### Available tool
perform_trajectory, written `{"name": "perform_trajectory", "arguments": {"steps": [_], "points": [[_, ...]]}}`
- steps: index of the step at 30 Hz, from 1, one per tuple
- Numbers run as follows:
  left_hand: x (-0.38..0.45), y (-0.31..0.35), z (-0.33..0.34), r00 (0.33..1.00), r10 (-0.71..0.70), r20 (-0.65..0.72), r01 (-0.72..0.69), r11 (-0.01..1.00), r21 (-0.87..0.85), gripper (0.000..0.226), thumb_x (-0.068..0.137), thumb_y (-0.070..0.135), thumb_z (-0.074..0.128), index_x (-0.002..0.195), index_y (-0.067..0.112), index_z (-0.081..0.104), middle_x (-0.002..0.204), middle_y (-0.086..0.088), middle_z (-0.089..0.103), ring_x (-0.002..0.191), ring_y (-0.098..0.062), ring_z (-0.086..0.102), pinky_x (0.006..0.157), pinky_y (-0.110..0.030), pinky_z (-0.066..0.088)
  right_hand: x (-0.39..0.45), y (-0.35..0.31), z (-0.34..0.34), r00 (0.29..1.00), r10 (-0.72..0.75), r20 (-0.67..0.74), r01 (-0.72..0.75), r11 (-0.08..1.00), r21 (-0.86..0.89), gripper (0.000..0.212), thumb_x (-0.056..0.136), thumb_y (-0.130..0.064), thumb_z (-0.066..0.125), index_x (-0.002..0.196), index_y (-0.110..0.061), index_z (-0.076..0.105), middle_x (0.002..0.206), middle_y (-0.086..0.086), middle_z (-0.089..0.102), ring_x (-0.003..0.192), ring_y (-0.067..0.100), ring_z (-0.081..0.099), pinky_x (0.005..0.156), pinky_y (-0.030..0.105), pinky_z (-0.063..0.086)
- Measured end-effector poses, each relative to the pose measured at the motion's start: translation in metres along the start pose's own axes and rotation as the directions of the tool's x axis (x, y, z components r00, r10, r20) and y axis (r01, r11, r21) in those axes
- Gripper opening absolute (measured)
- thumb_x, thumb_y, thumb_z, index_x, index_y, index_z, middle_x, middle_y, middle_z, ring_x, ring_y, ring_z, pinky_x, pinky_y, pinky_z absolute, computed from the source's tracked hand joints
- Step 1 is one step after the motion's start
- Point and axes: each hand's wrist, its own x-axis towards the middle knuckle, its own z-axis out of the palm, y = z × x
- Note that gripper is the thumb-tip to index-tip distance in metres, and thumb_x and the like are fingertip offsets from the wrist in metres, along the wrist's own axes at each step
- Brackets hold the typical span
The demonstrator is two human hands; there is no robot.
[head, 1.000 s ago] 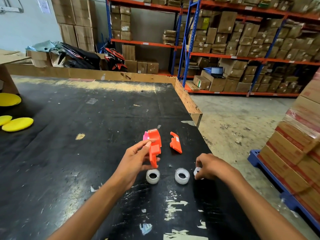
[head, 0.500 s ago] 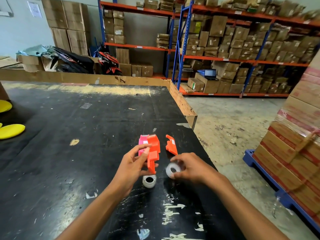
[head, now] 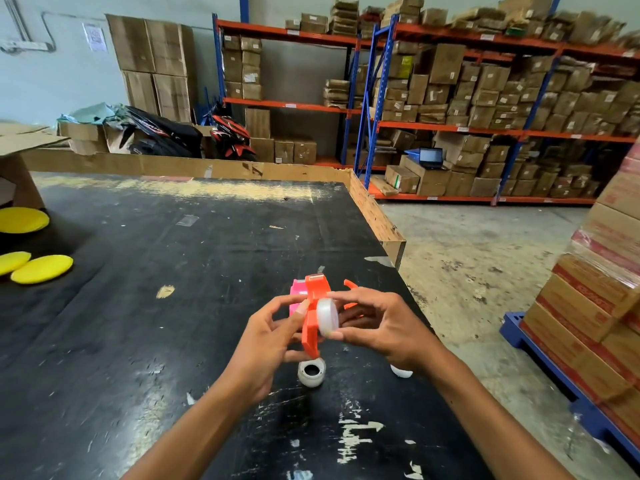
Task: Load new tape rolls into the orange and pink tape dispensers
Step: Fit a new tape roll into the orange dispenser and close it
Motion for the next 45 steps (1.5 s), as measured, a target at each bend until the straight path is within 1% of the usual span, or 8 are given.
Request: {"name": "perform_trajectory", "arguments": {"steps": [9,13,16,20,24,29,33,45], "points": [[-0.004,-0.007,-0.005,0.997,-0.048,-0.053,0.042,0.993,-0.108,0.032,0.08,0.03,0.062,0.108,0.014,0.065,0.096,-0.024,0.074,0.082,-0.035,0.07,0.073,-0.046,0.061,0.012,-0.001,0.015,0.997,0.002,0.083,-0.003,1.0,0.015,0.074,0.073,-0.012,0.08,0.138,-0.028,0.045,0.107,-0.001,0.067,0.096,0.008,0.069,0.086,0.018,0.054],[-0.001,-0.003,-0.014,0.995,-0.032,-0.099,0.019,0.992,-0.125,0.031,0.076,0.033,0.062,0.102,0.016,0.066,0.089,-0.02,0.075,0.081,-0.036,0.071,0.07,-0.045,0.062,0.035,0.009,0.003,0.984,0.058,-0.166,-0.026,0.982,0.185,0.013,0.085,-0.017,0.068,0.095,-0.011,0.073,0.075,0.002,0.072,0.064,0.013,0.067,0.06,0.022,0.054],[0.002,-0.002,-0.024,0.99,-0.038,-0.132,0.02,0.991,-0.134,0.026,0.083,0.029,0.059,0.103,0.015,0.065,0.087,-0.018,0.075,0.081,-0.034,0.072,0.073,-0.045,0.061,0.062,0.05,-0.009,0.895,0.193,-0.402,-0.232,0.971,-0.051,0.022,0.085,-0.03,0.067,0.078,-0.01,0.072,0.072,0.005,0.072,0.065,0.019,0.067,0.065,0.035,0.053],[0.006,-0.002,-0.031,0.986,-0.061,-0.156,0.04,0.989,-0.14,0.027,0.085,0.028,0.059,0.106,0.014,0.065,0.093,-0.022,0.074,0.084,-0.035,0.071,0.076,-0.047,0.06,0.08,0.093,-0.007,0.825,0.444,-0.348,-0.562,0.709,-0.426,0.032,0.082,-0.043,0.061,0.1,-0.017,0.068,0.102,0.006,0.071,0.098,0.029,0.065,0.075,0.033,0.048],[0.01,-0.005,-0.033,0.983,-0.088,-0.161,0.065,0.987,-0.146,0.021,0.092,0.023,0.055,0.107,0.012,0.064,0.094,-0.024,0.073,0.084,-0.035,0.071,0.075,-0.045,0.061,0.089,0.095,0.002,0.807,0.448,-0.384,-0.59,0.614,-0.524,0.041,0.086,-0.036,0.064,0.121,-0.015,0.061,0.12,0.012,0.065,0.111,0.032,0.061,0.083,0.036,0.048],[0.013,-0.004,-0.034,0.978,-0.096,-0.186,0.073,0.989,-0.131,0.021,0.091,0.023,0.056,0.107,0.012,0.064,0.091,-0.022,0.074,0.082,-0.034,0.071,0.077,-0.047,0.06,0.089,0.085,0.004,0.797,0.459,-0.393,-0.556,0.812,-0.179,0.026,0.074,-0.029,0.074,0.098,-0.019,0.071,0.095,0.009,0.074,0.085,0.023,0.069,0.079,0.038,0.057],[0.015,-0.001,-0.035,0.972,-0.104,-0.212,0.079,0.99,-0.119,0.023,0.091,0.022,0.056,0.108,0.009,0.063,0.097,-0.026,0.072,0.085,-0.036,0.07,0.07,-0.043,0.062,0.072,0.04,0.013,0.884,0.373,-0.281,-0.322,0.923,0.21,0.036,0.077,-0.023,0.077,0.112,-0.021,0.068,0.091,0.011,0.072,0.074,0.01,0.069,0.06,0.022,0.059],[0.005,0.017,-0.032,0.984,-0.032,-0.176,0.015,0.996,-0.093,0.024,0.09,0.024,0.058,0.097,0.002,0.063,0.071,-0.007,0.076,0.063,-0.015,0.072,0.058,-0.031,0.06,0.033,-0.021,0.049,0.958,0.214,-0.191,-0.146,0.938,0.315,0.035,0.078,-0.019,0.074,0.112,-0.029,0.067,0.103,0.014,0.072,0.096,0.022,0.07,0.075,0.025,0.06]]}}
